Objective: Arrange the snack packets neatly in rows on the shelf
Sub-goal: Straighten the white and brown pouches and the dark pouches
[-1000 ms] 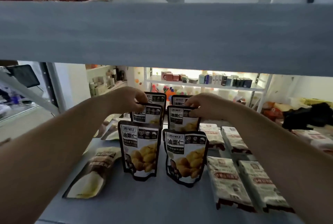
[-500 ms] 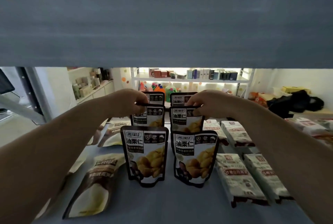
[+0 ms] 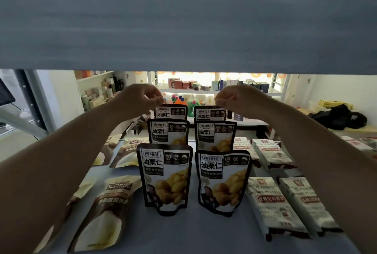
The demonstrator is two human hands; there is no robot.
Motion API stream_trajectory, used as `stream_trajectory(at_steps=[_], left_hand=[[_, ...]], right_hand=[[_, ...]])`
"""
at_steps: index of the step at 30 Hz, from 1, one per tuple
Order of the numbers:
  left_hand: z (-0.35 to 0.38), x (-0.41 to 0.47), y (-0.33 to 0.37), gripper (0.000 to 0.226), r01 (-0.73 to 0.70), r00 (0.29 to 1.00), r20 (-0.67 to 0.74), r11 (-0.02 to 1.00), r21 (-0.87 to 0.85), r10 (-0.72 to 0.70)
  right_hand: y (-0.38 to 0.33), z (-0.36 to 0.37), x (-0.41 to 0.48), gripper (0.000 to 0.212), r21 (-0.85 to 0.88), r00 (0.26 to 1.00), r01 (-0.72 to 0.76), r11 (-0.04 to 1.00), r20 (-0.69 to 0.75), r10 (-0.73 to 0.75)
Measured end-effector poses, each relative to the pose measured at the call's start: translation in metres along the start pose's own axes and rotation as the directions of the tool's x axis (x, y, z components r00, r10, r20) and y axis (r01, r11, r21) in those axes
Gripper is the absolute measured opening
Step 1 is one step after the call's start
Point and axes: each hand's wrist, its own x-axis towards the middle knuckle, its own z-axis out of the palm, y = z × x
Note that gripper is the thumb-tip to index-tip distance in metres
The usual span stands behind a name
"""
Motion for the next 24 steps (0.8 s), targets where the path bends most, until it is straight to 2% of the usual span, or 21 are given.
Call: stream_trajectory(at_steps=[2, 5, 7, 10, 13, 24], left_hand=[[0.004, 0.008, -0.010, 0.017, -0.003, 0.996, -0.084, 0.995, 0.103, 0.012], [0.016, 0.019, -0.015, 0.034, 0.020, 0.999, 0.040, 0.981, 0.191, -0.028], [0.024, 0.025, -0.015, 0.036, 0.048, 0.990, 0.119, 0.974, 0.220, -0.075], [0.030, 0.030, -0.012, 0.025, 0.081, 0.984, 0.137, 0.973, 0.217, -0.113], [0.033, 0.033, -0.010, 0.013, 0.079, 0.988, 0.115, 0.978, 0.192, -0.103], [0.036, 0.030, -0.008, 0.021, 0.075, 0.991, 0.093, 0.982, 0.172, -0.092]], right_hand=[[0.005, 0.003, 0.010, 0.029, -0.040, 1.000, -0.007, 0.999, -0.025, 0.006], [0.009, 0.013, 0.022, 0.036, -0.141, 0.991, -0.047, 0.989, 0.116, 0.063], [0.011, 0.019, 0.027, 0.033, -0.133, 0.986, -0.074, 0.988, 0.139, 0.092], [0.015, 0.023, 0.031, 0.022, -0.092, 0.992, -0.075, 0.993, 0.091, 0.084], [0.016, 0.026, 0.033, 0.022, -0.066, 0.993, -0.059, 0.996, 0.095, 0.066], [0.017, 0.023, 0.030, 0.027, 0.028, 0.990, -0.101, 0.994, 0.103, 0.098]])
